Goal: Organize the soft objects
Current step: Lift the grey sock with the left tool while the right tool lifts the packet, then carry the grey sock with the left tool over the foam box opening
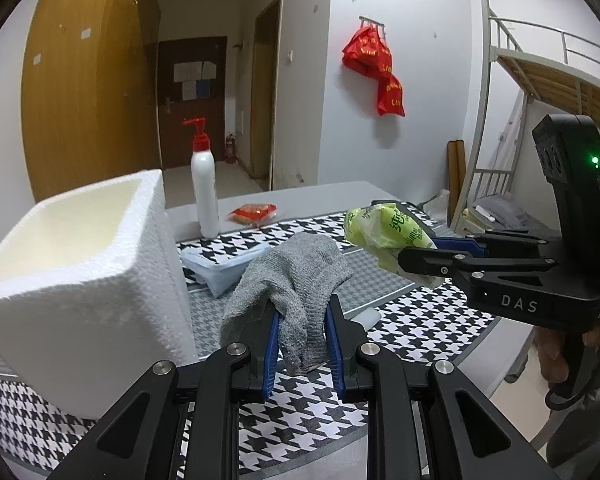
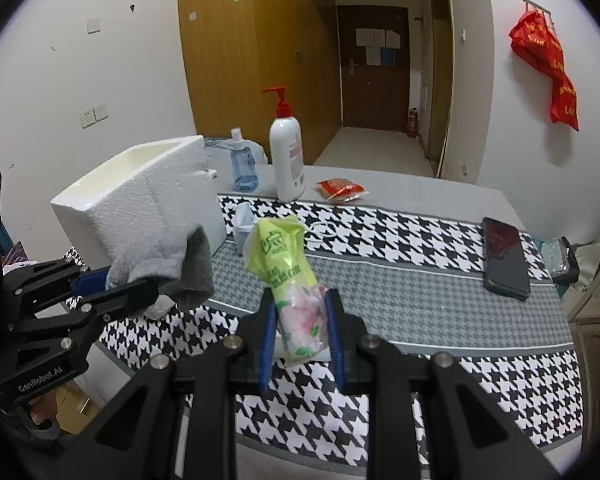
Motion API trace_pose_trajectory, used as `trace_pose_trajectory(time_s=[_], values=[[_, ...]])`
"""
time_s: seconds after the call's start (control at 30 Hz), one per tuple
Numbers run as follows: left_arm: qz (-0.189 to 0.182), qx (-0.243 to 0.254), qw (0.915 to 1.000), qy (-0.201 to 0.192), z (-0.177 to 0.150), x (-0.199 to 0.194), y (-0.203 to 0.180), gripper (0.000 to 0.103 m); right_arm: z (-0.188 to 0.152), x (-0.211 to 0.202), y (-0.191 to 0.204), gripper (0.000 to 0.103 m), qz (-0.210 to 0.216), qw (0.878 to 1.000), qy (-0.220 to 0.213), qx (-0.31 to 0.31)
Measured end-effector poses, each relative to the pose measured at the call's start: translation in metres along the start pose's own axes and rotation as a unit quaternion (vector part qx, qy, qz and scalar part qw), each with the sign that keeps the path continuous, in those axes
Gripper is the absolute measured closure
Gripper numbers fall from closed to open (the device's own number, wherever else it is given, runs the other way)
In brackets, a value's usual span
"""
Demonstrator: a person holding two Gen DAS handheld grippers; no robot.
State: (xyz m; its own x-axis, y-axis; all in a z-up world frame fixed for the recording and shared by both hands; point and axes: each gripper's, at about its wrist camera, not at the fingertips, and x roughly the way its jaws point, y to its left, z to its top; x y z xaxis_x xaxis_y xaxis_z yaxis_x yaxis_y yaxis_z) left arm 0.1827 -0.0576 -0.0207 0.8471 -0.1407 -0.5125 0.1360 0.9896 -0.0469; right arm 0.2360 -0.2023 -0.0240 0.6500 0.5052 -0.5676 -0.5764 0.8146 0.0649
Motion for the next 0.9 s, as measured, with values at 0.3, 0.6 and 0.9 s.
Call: trace_pose_trajectory(time_s=[0.3,0.6,0.9], values=[[0.001,0.006,0.9997,-0.026,0.001,-0.020,0.007,0.080,0.004,-0.018,0.017,0.076,-0.004,1.000,-0.019,-0.002],[0.001,0.013,0.9986,-0.052,0.006,-0.040,0.015,0.080,0.009,-0.026,0.032,0.076,-0.005,0.999,-0.036,-0.005],[0.004,0.019,0.9969,-0.076,0.013,-0.052,0.023,0.080,0.013,-0.036,0.044,0.076,-0.001,0.998,-0.060,-0.004]])
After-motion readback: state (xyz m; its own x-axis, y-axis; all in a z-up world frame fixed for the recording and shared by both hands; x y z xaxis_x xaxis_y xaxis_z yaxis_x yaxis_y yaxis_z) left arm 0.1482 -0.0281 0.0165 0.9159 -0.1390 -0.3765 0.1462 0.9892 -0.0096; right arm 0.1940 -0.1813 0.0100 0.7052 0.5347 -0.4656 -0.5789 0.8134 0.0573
